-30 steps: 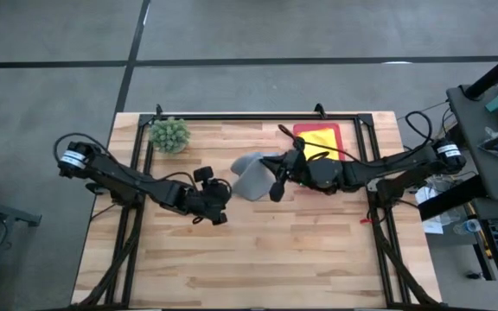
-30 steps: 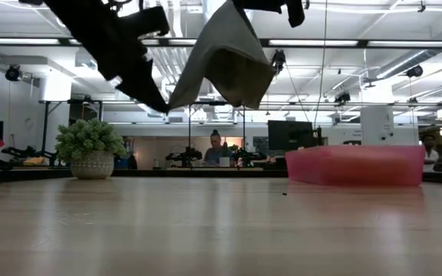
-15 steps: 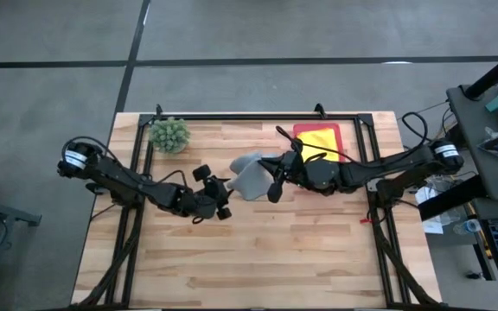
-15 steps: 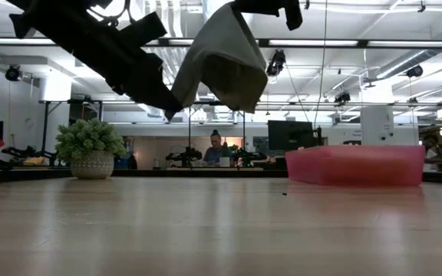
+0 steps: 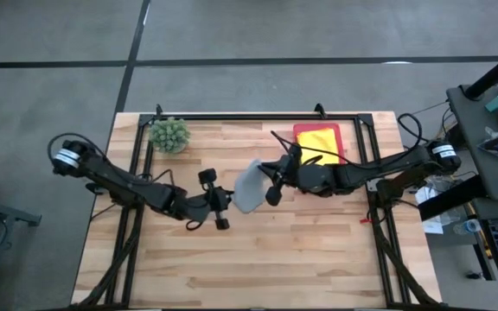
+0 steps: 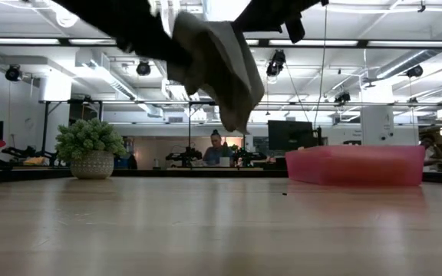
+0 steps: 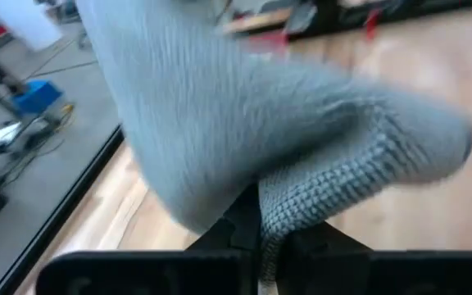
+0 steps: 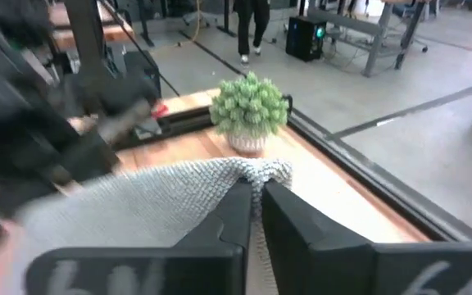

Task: Fold microfiber towels
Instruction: Fold the gray microfiber cloth

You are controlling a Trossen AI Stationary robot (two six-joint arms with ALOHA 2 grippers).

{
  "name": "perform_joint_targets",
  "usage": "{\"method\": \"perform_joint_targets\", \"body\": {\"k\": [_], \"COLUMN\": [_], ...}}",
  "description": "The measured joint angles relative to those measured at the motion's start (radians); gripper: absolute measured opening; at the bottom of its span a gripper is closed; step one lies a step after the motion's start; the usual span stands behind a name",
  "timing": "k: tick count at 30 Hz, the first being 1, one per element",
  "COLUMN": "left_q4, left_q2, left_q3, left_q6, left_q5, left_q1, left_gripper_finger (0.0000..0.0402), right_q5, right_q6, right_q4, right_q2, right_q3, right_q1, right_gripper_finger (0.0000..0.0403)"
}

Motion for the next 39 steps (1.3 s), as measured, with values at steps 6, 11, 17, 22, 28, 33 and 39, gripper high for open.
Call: {"method": "perform_joint_targets", "body": {"k": [6,11,17,22,28,33,39], "left_q4": [-0.102,-0.225,-0.219,-0.204,-0.178,-0.172,-0.181], "left_q2": [-0.105,-0.180,-0.188,-0.152,-0.093,-0.060,-0.064], "left_q3": [0.044,0.073,0.081,0.074,0.074,0.082,0.078], "left_q6": [-0.101,-0.312,-0.380,-0.399,-0.403,-0.402,-0.407], "left_q5": [0.189,0.216,0.095,0.032,0.027,0.029,0.030], "left_q1": [-0.011,-0.010,0.010,0.054,0.108,0.125,0.127], "left_gripper_finger": [0.0001,0.0000,0.0000,0.0000,0.0000,0.0000,0.0000], "right_q5": [-0.001,-0.004,-0.179,-0.218,-0.196,-0.092,0.055], "right_q6": [0.055,0.098,-0.035,-0.129,-0.189,-0.195,-0.213], "right_q4": [-0.146,-0.350,-0.251,-0.109,0.009,0.123,0.311], "right_q2": [-0.015,-0.016,-0.007,0.022,0.107,0.208,0.316], "right_q3": [0.006,0.068,0.060,0.023,-0.021,-0.020,-0.020], "right_q1": [0.000,0.000,0.017,0.067,0.098,0.095,0.096], "right_gripper_finger": [0.0100,0.0161,0.0206,0.0214,0.0215,0.0215,0.0215]}}
